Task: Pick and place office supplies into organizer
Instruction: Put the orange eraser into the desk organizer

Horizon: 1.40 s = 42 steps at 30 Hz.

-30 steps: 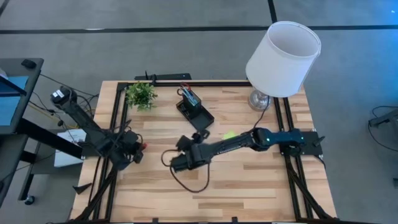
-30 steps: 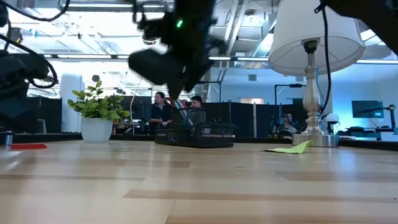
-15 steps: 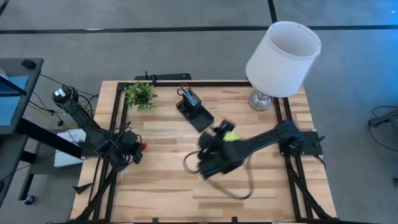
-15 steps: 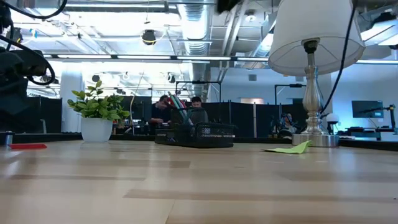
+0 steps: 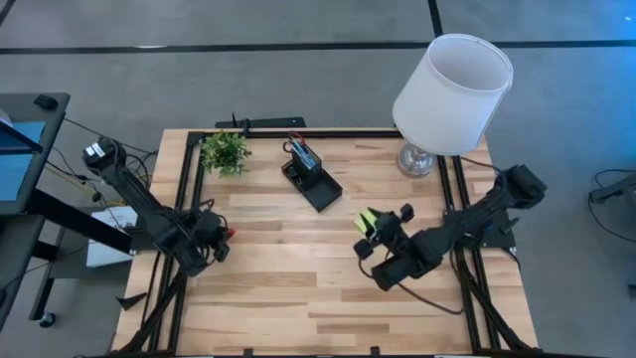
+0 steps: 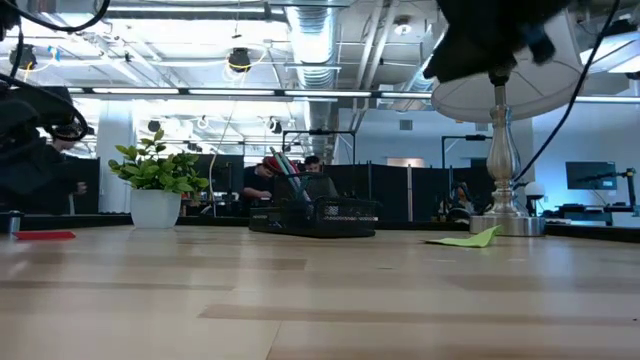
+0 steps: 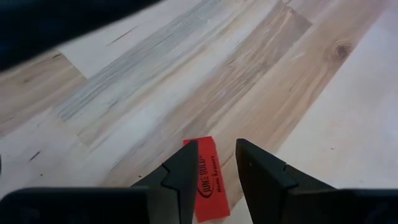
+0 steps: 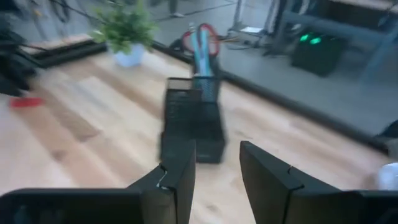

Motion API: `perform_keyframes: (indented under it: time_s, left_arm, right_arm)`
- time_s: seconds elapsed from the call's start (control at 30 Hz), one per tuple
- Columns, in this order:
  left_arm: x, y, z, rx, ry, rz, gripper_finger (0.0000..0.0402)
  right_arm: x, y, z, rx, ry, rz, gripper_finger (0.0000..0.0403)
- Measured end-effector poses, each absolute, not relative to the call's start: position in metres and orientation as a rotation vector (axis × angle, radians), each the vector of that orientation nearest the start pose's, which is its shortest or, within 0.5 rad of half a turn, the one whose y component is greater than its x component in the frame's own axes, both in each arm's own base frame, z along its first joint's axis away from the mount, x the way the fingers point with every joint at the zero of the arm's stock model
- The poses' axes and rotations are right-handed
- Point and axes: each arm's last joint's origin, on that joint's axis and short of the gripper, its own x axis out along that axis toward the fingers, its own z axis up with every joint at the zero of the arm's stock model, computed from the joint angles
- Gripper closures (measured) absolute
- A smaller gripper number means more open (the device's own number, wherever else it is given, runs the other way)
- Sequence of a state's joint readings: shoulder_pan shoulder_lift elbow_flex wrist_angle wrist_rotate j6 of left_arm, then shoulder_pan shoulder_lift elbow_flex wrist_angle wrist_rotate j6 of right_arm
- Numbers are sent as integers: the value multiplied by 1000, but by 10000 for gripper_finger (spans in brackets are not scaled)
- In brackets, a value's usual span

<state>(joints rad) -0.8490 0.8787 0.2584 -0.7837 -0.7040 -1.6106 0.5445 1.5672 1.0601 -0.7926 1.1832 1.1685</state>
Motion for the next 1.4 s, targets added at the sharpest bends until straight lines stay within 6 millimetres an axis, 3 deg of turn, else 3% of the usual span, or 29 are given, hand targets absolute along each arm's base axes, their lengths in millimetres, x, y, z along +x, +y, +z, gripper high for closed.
perform_keyframes:
  time_s: [0.3,0.63,1.07,1.4]
  left_arm:
    - [85,-70,118,-538,808,629,299]
    - [85,-70,117,-431,863,579,298]
    - [84,-64,116,-348,886,607,199]
    - [85,-62,116,-344,912,615,206]
  right_arm:
    - [253,139,212,106,348,-763,283]
    - [254,140,215,83,366,-732,283]
    - [258,137,215,76,363,-738,283]
    - [259,136,215,83,377,-730,283]
